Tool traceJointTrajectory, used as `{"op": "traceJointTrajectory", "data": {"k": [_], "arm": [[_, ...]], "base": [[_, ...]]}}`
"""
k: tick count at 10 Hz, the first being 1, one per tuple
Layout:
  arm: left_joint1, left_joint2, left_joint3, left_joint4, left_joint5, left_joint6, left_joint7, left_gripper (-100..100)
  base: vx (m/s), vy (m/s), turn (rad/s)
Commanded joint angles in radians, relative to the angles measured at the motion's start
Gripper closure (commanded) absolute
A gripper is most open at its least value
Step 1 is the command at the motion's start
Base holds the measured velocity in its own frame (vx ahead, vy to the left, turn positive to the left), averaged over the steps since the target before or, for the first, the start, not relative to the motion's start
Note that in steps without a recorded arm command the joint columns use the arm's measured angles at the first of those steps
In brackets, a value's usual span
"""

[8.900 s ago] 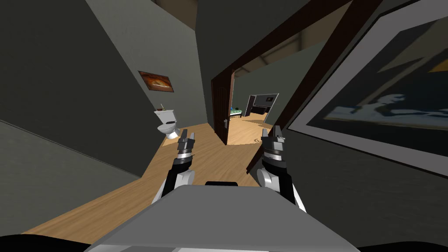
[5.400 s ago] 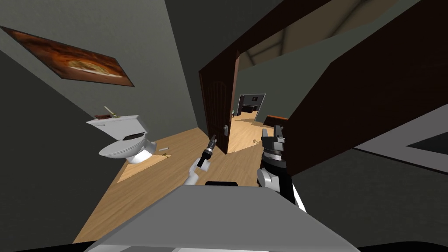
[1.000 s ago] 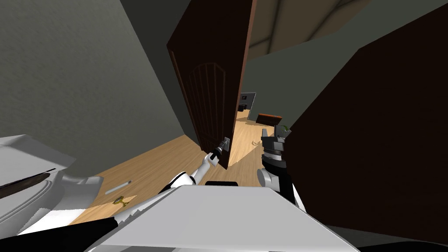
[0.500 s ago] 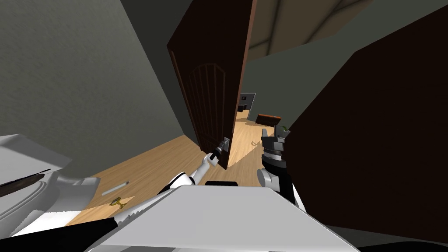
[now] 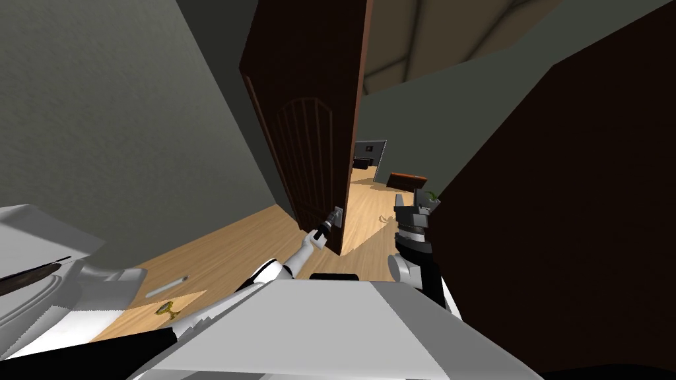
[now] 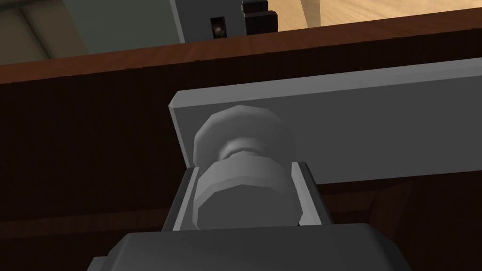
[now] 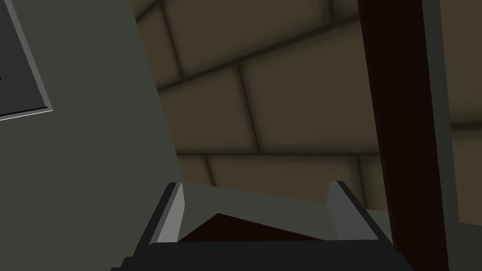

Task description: Push the door open

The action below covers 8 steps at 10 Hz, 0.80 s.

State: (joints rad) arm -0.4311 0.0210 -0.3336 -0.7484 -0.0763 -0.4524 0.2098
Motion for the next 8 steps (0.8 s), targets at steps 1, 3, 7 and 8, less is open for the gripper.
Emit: {"op": "traceJointTrajectory", "data": {"k": [1,3,7,8], "arm": [[-0.004,0.015,0.028,0.000,0.005,-0.002,-0.014,100],[-0.004,0.025,0.049,0.002,0.011,0.000,-0.022,100],[-0.004,0.042,0.103,0.006,0.024,0.004,-0.043,100],[-0.009,0.040,0.090,0.009,0.022,0.004,-0.036,-100]], "base": [[0.144,-0.195,0.067],[0.165,-0.178,0.064],[0.146,-0.149,0.091],[-0.050,-0.047,0.031]]}}
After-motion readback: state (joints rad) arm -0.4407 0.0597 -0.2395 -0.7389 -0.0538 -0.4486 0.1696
